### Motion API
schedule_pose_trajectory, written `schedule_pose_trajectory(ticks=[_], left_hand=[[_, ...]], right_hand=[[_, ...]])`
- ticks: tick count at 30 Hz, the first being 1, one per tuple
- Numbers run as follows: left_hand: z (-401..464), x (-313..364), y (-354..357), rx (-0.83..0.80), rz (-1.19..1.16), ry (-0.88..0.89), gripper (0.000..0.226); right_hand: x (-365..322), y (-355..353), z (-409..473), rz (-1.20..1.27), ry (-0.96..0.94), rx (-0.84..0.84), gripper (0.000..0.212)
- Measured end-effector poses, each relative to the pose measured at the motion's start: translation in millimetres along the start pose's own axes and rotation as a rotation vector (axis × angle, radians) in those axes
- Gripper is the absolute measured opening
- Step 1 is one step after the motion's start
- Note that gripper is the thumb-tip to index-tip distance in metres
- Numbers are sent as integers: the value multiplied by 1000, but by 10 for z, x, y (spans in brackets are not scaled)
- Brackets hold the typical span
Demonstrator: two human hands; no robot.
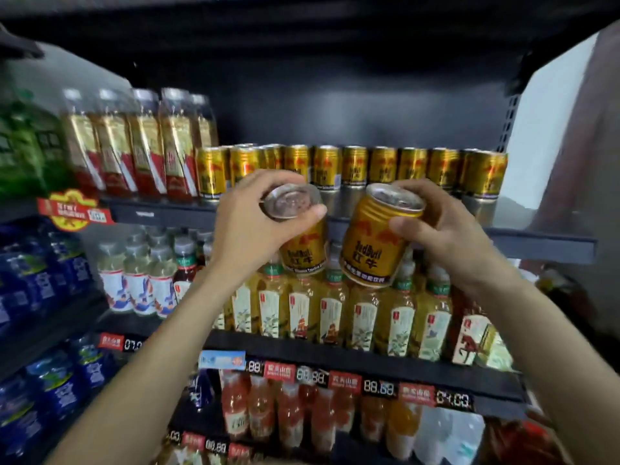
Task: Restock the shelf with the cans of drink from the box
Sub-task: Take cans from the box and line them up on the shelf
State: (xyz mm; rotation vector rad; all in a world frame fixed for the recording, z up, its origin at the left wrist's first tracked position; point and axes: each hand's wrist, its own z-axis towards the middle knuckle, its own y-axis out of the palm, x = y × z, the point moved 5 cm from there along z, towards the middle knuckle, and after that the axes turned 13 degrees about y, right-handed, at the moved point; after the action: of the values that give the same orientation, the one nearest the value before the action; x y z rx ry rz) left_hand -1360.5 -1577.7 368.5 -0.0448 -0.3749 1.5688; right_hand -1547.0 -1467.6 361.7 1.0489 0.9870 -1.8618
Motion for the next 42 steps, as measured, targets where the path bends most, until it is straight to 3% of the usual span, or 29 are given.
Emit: schedule_pose_trajectory(ticks=[6, 11, 15, 22, 27, 30, 32, 35, 38, 42], left_hand=[[563, -40, 285, 96, 78, 92, 47], [787, -320, 719, 34, 153, 40, 46], [962, -547, 1110, -63, 206, 40, 48], [1317, -1078, 1742, -268, 243, -48, 53], [1368, -1283, 2017, -383, 317, -61, 47], [1328, -1351, 2072, -514, 365, 27, 52], [1293, -1356, 2030, -629, 452, 159, 68], [1216, -1432, 1930, -729, 516, 265, 90], [1192, -1458, 1907, -714, 531, 287, 95], [1229, -1446, 1982, -728, 641, 300, 95]], right_hand=[[-341, -376, 446, -107, -160, 156, 42], [-185, -631, 915, -380, -202, 254, 57], [88, -854, 1330, -511, -132, 261, 60], [426, -1055, 1994, -391, 117, 217, 52], [640, -1102, 2280, -484, 200, 214, 48], [639, -1102, 2226, -500, 220, 135, 56], [631, -1055, 2161, -574, 211, 72, 71], [651, -985, 2080, -806, 183, 185, 90], [674, -992, 2078, -848, 176, 334, 88], [678, -996, 2161, -806, 179, 309, 78]])
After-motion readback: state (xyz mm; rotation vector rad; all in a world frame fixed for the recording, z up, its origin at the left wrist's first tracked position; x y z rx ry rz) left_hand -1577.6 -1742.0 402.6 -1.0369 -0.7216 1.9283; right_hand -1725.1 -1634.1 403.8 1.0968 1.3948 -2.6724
